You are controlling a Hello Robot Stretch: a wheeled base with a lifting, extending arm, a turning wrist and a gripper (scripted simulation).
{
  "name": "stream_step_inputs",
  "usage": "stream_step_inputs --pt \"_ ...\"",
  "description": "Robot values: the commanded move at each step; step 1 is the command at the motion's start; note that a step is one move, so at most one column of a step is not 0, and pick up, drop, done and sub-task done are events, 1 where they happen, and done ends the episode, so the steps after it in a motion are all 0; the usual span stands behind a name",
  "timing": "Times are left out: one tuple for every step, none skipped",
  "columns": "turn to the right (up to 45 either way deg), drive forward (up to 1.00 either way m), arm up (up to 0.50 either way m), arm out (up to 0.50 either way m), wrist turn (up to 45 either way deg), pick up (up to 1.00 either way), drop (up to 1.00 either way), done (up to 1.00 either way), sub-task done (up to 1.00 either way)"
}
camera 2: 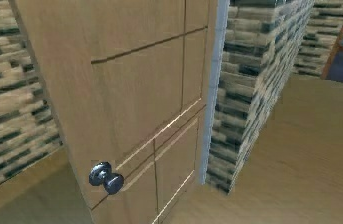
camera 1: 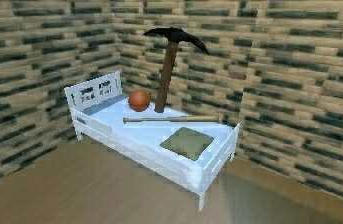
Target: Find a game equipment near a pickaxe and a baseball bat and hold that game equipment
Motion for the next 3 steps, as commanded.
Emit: stream_step_inputs --pt "9.0 0.0 0.0 0.0 0.0 0.0 0.0 0.0 0.0" --pt "0.0 0.25 0.0 0.0 0.0 0.0 0.0 0.0 0.0" --pt "15.0 0.0 0.0 0.0 0.0 0.0 0.0 0.0 0.0"
